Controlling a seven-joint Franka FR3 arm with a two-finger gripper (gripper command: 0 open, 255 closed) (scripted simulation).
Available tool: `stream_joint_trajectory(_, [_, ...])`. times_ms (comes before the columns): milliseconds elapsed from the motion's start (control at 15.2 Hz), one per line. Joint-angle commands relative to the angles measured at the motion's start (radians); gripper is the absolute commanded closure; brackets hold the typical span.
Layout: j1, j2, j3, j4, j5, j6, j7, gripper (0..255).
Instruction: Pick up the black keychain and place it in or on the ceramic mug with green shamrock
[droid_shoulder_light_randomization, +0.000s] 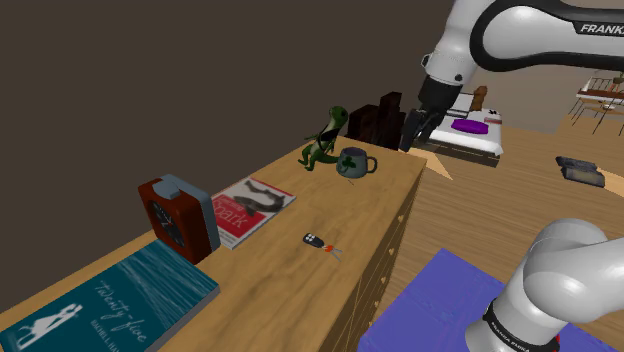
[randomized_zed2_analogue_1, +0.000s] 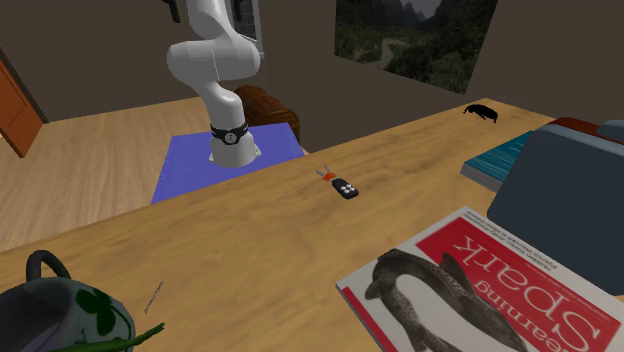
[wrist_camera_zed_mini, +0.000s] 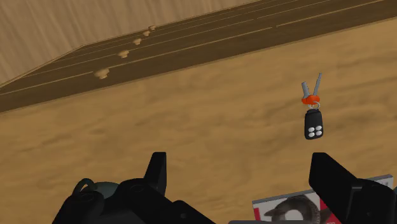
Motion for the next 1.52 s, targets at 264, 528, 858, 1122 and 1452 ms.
stream_joint_trajectory(264, [0.018,0.060,0.057,-0.055,0.028,0.095,0.053,0])
stream_joint_trajectory(528, [0.035,0.139,0.114,-0.092,0.051,0.193,0.106,0])
stream_joint_trajectory(858, [0.052,0.265,0.187,-0.112,0.071,0.316,0.175,0])
stream_joint_trajectory(1122, [0.061,0.385,0.245,-0.106,0.072,0.412,0.234,0])
stream_joint_trajectory(1452, [0.065,0.556,0.315,-0.072,0.045,0.523,0.321,0])
